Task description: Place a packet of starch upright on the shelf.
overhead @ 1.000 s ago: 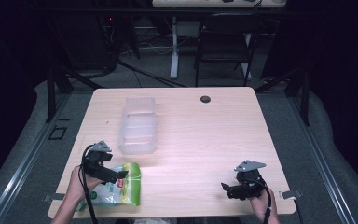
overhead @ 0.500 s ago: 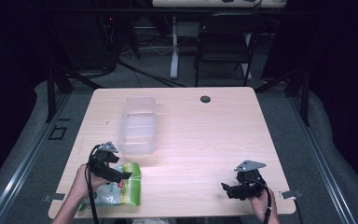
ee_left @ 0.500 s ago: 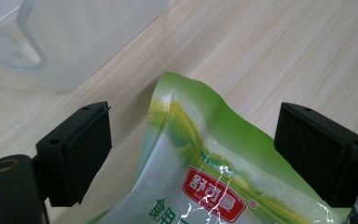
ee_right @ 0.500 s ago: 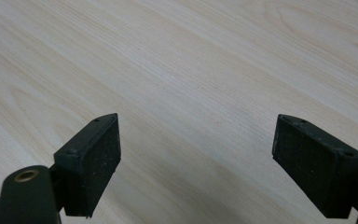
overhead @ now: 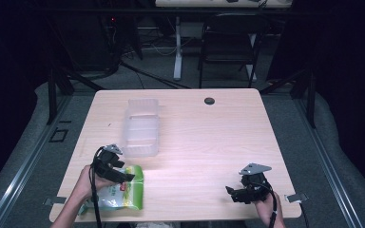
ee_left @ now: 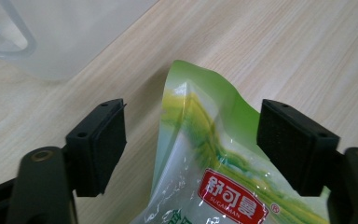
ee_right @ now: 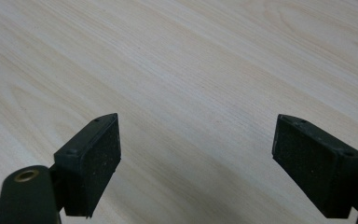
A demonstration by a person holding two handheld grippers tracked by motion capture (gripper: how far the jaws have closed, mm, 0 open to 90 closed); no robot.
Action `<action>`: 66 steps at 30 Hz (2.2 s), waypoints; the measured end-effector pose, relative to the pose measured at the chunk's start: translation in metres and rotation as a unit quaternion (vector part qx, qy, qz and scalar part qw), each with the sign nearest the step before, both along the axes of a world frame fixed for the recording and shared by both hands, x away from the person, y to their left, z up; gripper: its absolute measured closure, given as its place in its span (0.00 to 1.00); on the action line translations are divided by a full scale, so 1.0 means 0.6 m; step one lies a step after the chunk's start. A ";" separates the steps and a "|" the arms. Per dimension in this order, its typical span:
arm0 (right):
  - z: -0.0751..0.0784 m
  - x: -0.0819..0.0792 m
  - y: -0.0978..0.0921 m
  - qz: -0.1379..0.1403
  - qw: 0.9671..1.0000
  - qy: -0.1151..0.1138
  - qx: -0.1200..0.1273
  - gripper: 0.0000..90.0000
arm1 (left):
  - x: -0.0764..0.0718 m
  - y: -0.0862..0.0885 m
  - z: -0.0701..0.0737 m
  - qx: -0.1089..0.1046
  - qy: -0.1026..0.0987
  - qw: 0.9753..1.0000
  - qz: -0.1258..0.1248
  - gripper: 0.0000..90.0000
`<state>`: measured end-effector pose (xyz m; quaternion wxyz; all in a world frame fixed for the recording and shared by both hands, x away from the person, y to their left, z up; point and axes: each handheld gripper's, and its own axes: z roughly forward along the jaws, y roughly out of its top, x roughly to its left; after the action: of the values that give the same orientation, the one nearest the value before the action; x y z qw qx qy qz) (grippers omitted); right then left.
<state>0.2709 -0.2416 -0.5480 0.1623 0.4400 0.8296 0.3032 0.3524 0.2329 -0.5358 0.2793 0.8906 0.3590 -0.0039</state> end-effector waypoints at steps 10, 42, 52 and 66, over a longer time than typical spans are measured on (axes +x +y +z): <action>0.000 -0.001 0.000 0.000 1.000 -0.002 0.000 0.16 | 0.000 -0.008 -0.009 0.038 -0.001 0.999 -0.028 0.58; 0.000 -0.001 0.000 0.000 1.000 0.000 0.000 0.16 | -0.004 -0.017 -0.006 -0.002 -0.011 1.000 -0.016 0.76; 0.000 0.000 -0.002 -0.001 1.000 0.001 -0.002 0.16 | -0.005 -0.032 -0.011 0.027 -0.011 0.999 -0.046 0.74; 0.000 -0.001 -0.003 -0.002 1.000 -0.001 -0.001 0.16 | -0.012 -0.008 -0.007 -0.010 -0.031 0.999 -0.021 0.95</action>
<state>0.2703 -0.2435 -0.5478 0.1635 0.4411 0.8289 0.3027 0.3453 0.2280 -0.5402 0.2990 0.8947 0.3314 0.0141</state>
